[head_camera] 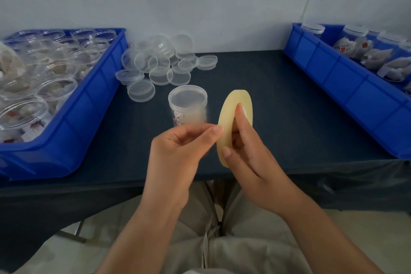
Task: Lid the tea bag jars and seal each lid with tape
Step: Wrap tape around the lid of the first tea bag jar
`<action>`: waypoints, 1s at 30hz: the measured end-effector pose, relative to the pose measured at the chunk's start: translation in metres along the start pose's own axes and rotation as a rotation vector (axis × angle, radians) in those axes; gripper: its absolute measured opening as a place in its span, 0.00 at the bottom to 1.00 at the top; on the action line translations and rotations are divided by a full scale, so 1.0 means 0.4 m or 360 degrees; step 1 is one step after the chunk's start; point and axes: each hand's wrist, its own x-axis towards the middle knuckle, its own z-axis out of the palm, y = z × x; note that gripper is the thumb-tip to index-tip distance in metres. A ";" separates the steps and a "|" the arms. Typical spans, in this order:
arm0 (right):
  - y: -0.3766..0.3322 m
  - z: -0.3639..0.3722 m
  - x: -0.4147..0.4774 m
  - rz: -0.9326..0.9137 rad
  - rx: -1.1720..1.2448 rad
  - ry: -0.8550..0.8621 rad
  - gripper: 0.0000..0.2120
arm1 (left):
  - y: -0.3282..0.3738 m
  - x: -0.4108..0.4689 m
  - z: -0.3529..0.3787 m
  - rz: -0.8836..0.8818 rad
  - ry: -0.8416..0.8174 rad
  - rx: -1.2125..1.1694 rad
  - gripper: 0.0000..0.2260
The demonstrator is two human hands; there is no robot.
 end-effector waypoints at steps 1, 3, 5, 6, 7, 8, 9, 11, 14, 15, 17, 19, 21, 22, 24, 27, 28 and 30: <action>-0.003 -0.003 0.001 -0.0037 -0.0015 -0.0011 0.33 | -0.001 0.010 -0.009 -0.0114 -0.0090 -0.0047 0.15; -0.003 -0.008 0.001 -0.0067 -0.0029 -0.0055 0.32 | -0.005 0.029 -0.027 -0.0280 -0.0287 -0.0124 0.17; 0.001 -0.014 0.000 -0.0050 -0.0060 -0.0105 0.34 | -0.007 0.045 -0.041 -0.0363 -0.0419 -0.0116 0.15; 0.000 -0.016 0.001 -0.0043 -0.0070 -0.0123 0.34 | -0.009 0.051 -0.049 -0.0370 -0.0477 -0.0099 0.14; 0.001 -0.017 0.001 -0.0046 -0.0072 -0.0131 0.34 | -0.010 0.054 -0.054 -0.0351 -0.0528 -0.0079 0.14; 0.001 -0.017 0.002 -0.0053 -0.0071 -0.0128 0.33 | -0.013 0.056 -0.056 -0.0298 -0.0558 -0.0042 0.14; 0.001 -0.016 0.004 -0.0056 -0.0068 -0.0111 0.33 | -0.015 0.053 -0.055 -0.0212 -0.0549 0.0029 0.15; 0.006 -0.010 0.008 -0.0007 -0.0046 -0.0065 0.32 | -0.026 0.043 -0.043 0.0083 -0.0406 0.0321 0.13; 0.023 0.005 0.013 0.0129 0.0045 -0.0030 0.36 | -0.050 0.020 -0.016 0.0667 -0.0044 0.0846 0.07; 0.026 0.008 0.012 0.0149 0.0090 -0.0024 0.36 | -0.054 0.015 -0.009 0.0795 0.0020 0.0914 0.05; 0.027 0.012 0.008 0.0123 0.0175 -0.0021 0.35 | -0.059 0.009 -0.004 0.0827 0.0069 0.0812 0.02; 0.022 0.013 0.005 0.0072 0.0227 -0.0029 0.32 | -0.054 0.007 -0.006 0.0677 0.0016 0.0594 0.08; 0.018 0.013 0.004 0.0049 0.0254 -0.0029 0.26 | -0.046 0.009 -0.008 0.0654 -0.0022 0.0592 0.11; 0.016 0.013 0.004 0.0052 0.0263 -0.0025 0.23 | -0.043 0.010 -0.009 0.0675 -0.0013 0.0637 0.09; 0.013 0.015 0.006 0.0094 0.0247 -0.0019 0.19 | -0.042 0.011 -0.009 0.0712 0.0043 0.0689 0.06; 0.006 0.018 0.006 0.0133 0.0236 -0.0034 0.18 | -0.049 0.012 -0.005 0.0838 0.0084 0.0791 0.02; 0.005 0.019 0.006 0.0135 0.0212 -0.0039 0.18 | -0.053 0.013 -0.004 0.0902 0.0089 0.0836 0.02; 0.003 0.017 0.008 0.0201 0.0144 -0.0034 0.19 | -0.063 0.015 -0.006 0.1050 0.0118 0.0921 0.01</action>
